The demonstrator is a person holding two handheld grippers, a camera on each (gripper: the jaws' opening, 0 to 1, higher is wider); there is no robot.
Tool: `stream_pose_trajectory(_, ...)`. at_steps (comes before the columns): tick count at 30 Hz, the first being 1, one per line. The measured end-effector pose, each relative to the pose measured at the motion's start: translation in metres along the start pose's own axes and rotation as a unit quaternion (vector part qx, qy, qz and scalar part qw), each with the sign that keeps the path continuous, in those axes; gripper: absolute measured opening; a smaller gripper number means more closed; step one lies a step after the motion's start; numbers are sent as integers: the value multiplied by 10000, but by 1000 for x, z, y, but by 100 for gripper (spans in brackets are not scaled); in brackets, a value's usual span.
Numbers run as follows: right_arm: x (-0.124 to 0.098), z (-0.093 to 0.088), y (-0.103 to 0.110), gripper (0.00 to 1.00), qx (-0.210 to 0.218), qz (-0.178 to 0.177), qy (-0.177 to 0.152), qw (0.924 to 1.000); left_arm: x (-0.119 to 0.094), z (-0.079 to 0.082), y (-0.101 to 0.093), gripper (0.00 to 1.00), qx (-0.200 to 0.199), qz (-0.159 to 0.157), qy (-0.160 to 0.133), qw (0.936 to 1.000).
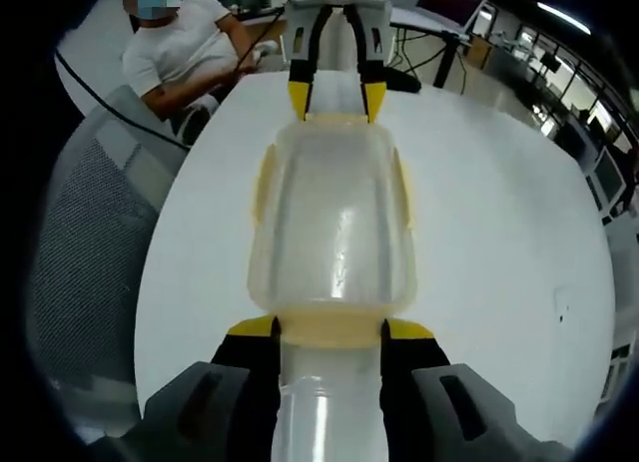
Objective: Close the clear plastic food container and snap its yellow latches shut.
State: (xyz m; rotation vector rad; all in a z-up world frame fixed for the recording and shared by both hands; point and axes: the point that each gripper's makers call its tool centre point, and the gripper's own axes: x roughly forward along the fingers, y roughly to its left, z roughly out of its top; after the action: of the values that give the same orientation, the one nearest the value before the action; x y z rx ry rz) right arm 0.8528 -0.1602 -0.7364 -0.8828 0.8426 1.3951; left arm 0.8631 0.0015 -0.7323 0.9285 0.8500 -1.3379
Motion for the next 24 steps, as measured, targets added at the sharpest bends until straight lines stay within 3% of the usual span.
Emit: stream_pose_trajectory(24, -41, -47, 4, 35, 84, -44, 267, 9996, 8, 64, 0, 32, 67, -11, -112, 9999)
